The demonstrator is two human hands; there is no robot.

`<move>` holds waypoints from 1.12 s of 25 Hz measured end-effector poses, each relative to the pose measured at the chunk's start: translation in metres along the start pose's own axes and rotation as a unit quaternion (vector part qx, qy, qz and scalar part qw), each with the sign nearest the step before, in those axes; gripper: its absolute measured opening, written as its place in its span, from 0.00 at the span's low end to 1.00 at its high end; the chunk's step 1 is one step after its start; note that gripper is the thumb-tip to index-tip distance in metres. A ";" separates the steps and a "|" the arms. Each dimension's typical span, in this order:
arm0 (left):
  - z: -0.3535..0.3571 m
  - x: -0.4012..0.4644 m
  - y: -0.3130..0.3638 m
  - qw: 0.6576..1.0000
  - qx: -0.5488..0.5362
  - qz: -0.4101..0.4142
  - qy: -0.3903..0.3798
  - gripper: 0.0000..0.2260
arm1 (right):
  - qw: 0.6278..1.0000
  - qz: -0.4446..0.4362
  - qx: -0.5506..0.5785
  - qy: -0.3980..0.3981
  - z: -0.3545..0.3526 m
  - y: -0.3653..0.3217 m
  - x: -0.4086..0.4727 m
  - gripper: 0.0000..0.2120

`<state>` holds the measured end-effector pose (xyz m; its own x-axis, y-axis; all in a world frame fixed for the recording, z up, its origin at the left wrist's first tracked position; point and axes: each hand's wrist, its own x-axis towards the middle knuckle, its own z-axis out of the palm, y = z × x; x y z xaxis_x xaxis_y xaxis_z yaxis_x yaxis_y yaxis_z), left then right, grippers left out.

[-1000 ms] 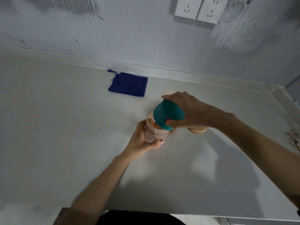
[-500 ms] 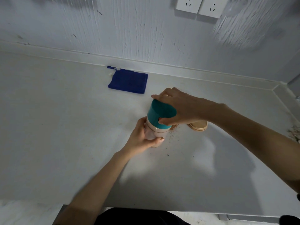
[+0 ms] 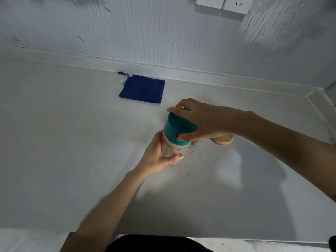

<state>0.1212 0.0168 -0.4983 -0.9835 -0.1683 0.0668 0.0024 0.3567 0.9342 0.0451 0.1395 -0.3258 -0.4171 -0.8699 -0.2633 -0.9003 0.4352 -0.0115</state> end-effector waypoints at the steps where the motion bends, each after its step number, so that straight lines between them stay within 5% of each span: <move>1: 0.000 0.000 0.000 1.000 0.001 0.003 0.000 0.34 | 1.000 0.000 0.006 0.000 0.001 0.001 0.000 0.31; 12: -0.001 -0.003 0.007 1.000 0.003 -0.003 -0.006 0.33 | 0.980 0.040 0.188 0.051 0.027 0.004 -0.011 0.36; 28: -0.001 -0.004 0.009 0.999 0.031 0.015 -0.011 0.39 | 0.980 0.029 0.181 0.075 0.026 0.006 -0.008 0.31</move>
<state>0.1251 0.0199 -0.4901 -0.9869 -0.1366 0.0859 0.0212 0.4178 0.9083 0.0464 0.1548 -0.3490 -0.5044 -0.8537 -0.1295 -0.7824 0.5153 -0.3498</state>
